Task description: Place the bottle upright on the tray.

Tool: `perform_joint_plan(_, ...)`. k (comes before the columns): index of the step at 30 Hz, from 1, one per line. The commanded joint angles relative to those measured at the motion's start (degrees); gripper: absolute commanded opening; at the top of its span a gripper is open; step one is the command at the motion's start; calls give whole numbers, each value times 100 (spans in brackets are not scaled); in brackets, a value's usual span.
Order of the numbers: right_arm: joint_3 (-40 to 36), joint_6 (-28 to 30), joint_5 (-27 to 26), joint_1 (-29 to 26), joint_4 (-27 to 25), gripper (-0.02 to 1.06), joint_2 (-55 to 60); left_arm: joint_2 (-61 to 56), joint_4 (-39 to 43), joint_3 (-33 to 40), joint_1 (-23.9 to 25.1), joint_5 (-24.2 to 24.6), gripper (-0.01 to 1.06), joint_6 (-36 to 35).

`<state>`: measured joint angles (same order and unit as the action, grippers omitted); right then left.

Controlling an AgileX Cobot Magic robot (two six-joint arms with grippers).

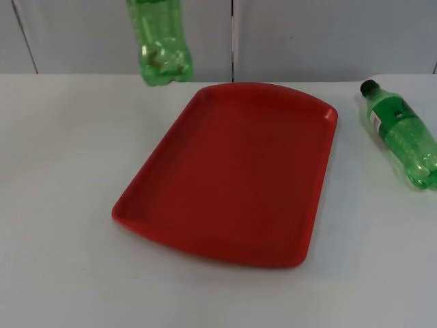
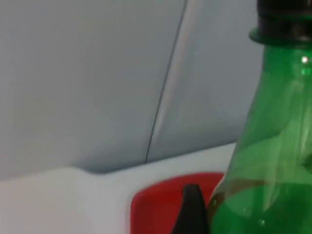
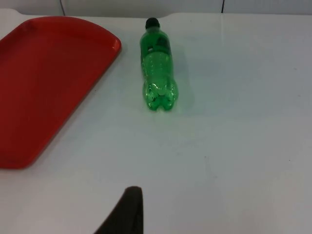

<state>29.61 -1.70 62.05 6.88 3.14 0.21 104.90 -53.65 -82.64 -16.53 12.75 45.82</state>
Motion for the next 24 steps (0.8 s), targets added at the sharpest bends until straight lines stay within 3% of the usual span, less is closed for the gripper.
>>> perform_joint_plan(1, -7, -3, -33, -40, -5, 105, -21, 21, -358, -5, -277, -562, 0, 416)
perform_joint_plan(3, -7, -3, -33, -40, -5, 105, -21, 86, -384, -5, -554, -1074, 0, 592)
perform_joint_plan(4, -7, -3, -33, -40, -5, 105, -21, 86, -384, -5, -554, -1074, 0, 592)
perform_joint_plan(8, -7, -3, -33, -40, -5, 105, -21, 312, -247, -5, -1023, -2166, 0, 538)
perform_joint_plan(9, -7, -3, -33, -40, -5, 105, -21, 312, -247, -5, -1023, -2166, 0, 538)
perform_joint_plan(12, -7, -3, -33, -40, -5, 105, -21, 561, 305, -5, -1256, -2825, 0, -92)
perform_joint_plan(13, -7, -3, -33, -40, -5, 105, -21, 650, 755, -5, -1301, -2948, 0, -531)
perform_joint_plan(14, -7, -3, -33, -40, -5, 105, -21, 650, 755, -5, -1301, -2948, 0, -531)
perform_joint_plan(18, -7, -3, -33, -40, -5, 105, -21, 1028, 3935, -5, -1343, -3390, 0, -3394)
perform_joint_plan(19, -7, -3, -33, -40, -5, 105, -21, 1028, 3935, -5, -1343, -3390, 0, -3394)
perform_joint_plan(21, -7, -3, -33, -40, -5, 105, -21, 1256, 5649, -5, -1314, -3975, 0, -4850)
perform_joint_plan(22, -7, -3, -33, -40, -5, 105, -21, 1352, 6126, -5, -1282, -4296, 0, -5275)
perform_joint_plan(23, -7, -3, -33, -40, -5, 105, -21, 1352, 6126, -5, -1282, -4296, 0, -5275)
perform_joint_plan(24, -7, -3, -33, -40, -5, 105, -21, 1449, 6504, -5, -1267, -4609, 0, -5605)
